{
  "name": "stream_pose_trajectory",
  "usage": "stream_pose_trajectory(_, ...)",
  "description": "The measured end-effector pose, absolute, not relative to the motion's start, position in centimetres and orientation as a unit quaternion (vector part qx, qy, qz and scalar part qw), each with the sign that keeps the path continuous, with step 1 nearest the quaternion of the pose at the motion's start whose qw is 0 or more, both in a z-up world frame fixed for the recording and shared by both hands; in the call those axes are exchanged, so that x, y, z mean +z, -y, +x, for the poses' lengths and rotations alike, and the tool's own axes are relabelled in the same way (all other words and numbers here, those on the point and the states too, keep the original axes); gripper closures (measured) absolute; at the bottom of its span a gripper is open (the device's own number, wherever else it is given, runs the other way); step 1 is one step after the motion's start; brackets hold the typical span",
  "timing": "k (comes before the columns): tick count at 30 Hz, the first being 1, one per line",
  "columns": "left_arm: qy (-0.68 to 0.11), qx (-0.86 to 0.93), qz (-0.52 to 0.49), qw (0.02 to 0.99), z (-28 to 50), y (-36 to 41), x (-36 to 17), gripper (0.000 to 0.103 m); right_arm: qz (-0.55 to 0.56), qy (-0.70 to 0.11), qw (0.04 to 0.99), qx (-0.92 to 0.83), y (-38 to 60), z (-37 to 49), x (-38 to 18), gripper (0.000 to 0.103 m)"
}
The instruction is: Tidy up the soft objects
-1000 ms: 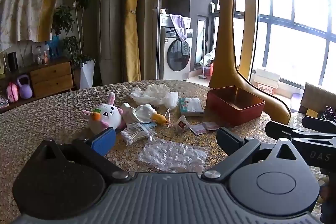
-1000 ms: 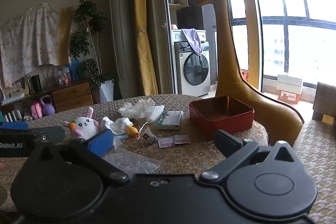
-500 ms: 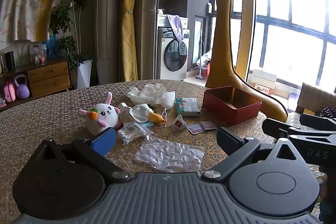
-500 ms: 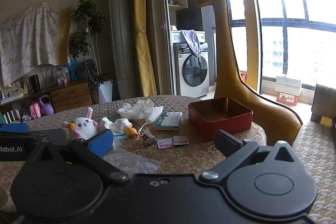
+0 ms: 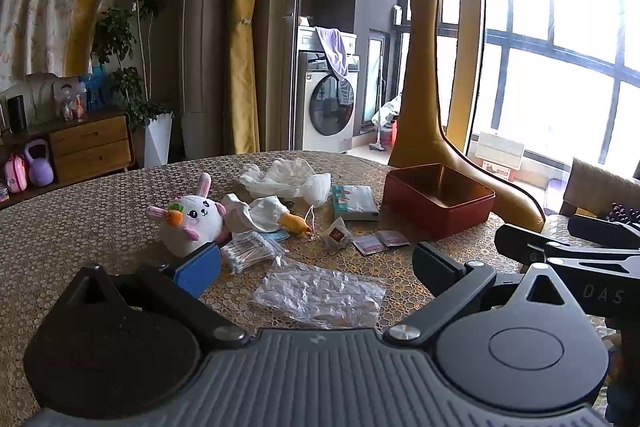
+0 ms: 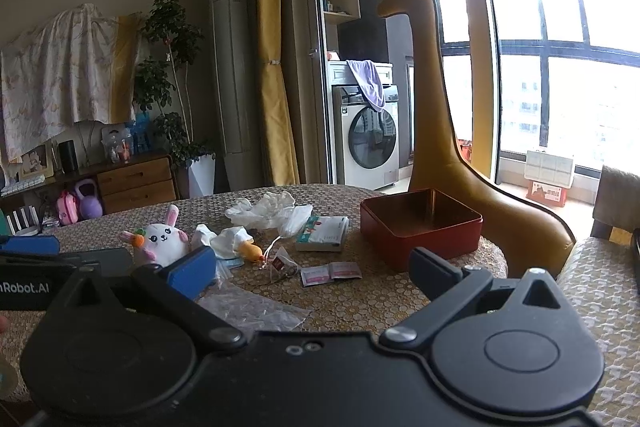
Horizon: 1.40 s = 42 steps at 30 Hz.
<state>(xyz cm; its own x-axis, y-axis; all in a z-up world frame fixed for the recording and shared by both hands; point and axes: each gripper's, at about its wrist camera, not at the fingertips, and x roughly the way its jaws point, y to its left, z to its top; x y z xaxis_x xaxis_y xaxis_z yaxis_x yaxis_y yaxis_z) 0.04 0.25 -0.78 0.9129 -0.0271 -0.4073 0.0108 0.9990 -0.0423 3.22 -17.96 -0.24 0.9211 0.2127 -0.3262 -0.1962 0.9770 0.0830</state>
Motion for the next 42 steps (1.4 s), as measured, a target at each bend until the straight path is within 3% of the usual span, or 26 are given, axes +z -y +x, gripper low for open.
stream_pose_trajectory(42, -0.206, -0.007, -0.036, 0.978, 0.25, -1.17, -0.75, 0.000, 0.015, -0.167, 0.981, 0.101, 18.03, 3.36, 0.05, 0.003)
